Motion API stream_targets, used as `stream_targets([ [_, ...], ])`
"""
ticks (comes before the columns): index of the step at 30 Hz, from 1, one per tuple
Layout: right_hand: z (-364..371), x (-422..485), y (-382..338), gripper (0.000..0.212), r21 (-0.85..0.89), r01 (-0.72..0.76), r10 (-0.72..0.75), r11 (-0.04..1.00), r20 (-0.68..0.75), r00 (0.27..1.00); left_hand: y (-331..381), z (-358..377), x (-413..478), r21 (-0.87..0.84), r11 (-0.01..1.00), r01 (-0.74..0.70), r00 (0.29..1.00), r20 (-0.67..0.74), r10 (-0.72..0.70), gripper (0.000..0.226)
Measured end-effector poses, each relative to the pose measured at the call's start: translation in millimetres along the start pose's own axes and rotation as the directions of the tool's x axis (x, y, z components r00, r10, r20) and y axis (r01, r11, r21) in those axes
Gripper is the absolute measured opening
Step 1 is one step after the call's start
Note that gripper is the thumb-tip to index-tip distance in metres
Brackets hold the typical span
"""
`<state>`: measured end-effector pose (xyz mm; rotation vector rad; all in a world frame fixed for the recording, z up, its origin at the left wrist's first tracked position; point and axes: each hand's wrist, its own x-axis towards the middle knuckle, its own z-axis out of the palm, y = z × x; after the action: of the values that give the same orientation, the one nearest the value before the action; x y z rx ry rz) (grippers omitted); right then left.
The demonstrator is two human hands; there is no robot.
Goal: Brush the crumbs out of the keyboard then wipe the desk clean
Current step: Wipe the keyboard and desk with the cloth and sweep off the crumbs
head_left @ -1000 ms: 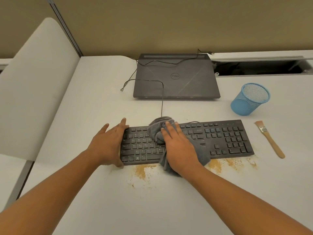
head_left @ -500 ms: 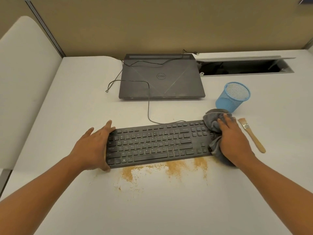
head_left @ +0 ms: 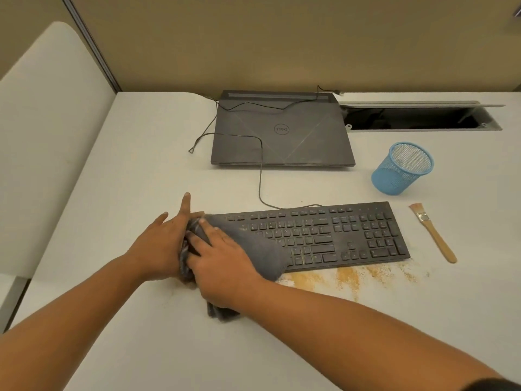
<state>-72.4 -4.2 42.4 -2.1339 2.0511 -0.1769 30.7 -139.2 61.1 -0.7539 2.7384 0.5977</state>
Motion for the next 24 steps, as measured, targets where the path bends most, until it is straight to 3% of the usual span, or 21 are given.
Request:
stream_targets([
  [7, 8.4, 8.3, 12.2, 0.048, 0.069, -0.109, 0.111, 0.992, -0.027, 0.993, 7.5, -1.6, 2.7, 0.108, 0.994, 0.034, 0.999, 0.001, -0.035, 0.165],
  [13, -6.0, -4.9, 30.7, 0.051, 0.1, -0.297, 0.306, 0.95, -0.081, 0.949, 14.6, -5.7, 0.4, 0.173, 0.983, 0.064, 0.998, 0.018, -0.068, 0.165],
  [18, -24.2, -41.1, 90.1, 0.039, 0.172, -0.515, 0.539, 0.839, -0.139, 0.831, 17.5, -6.8, 0.2, 0.188, 0.98, 0.071, 0.997, 0.019, -0.075, 0.163],
  [24, -34.7, -113.3, 163.6, 0.049, 0.135, -0.698, 0.711, 0.703, -0.146, 0.688, 20.2, -8.2, 0.2, 0.186, 0.979, 0.086, 0.995, 0.032, -0.094, 0.164],
])
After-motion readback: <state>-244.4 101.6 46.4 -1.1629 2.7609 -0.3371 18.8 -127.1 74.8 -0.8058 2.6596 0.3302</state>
